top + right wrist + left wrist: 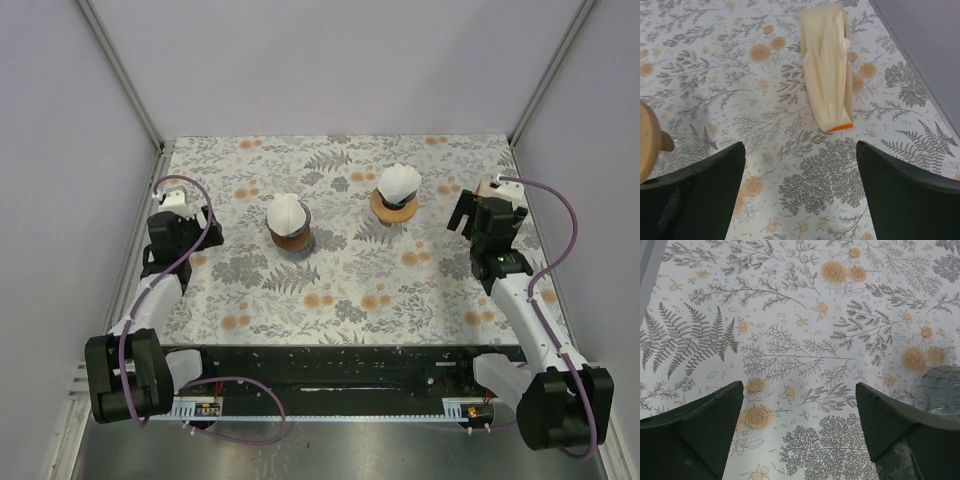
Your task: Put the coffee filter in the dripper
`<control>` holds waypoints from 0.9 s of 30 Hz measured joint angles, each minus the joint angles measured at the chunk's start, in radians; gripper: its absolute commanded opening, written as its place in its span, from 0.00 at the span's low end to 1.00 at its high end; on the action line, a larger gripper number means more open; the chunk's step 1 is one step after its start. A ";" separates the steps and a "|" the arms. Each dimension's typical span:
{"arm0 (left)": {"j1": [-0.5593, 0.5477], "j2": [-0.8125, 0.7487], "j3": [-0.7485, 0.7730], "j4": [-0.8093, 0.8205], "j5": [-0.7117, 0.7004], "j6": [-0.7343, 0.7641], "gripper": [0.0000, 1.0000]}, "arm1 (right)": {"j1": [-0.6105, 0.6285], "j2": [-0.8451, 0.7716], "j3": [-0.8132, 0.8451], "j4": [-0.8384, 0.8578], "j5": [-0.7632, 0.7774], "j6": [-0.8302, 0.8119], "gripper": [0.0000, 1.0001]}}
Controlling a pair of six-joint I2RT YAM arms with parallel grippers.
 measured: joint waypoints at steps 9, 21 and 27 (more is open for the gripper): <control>0.000 0.000 -0.149 0.271 -0.042 -0.049 0.99 | -0.001 -0.055 -0.254 0.320 0.097 -0.022 0.99; 0.000 0.000 -0.230 0.451 -0.047 -0.084 0.99 | -0.001 -0.027 -0.404 0.540 0.117 -0.042 0.99; 0.000 0.002 -0.230 0.461 -0.047 -0.092 0.99 | -0.001 -0.013 -0.414 0.611 0.122 -0.048 0.99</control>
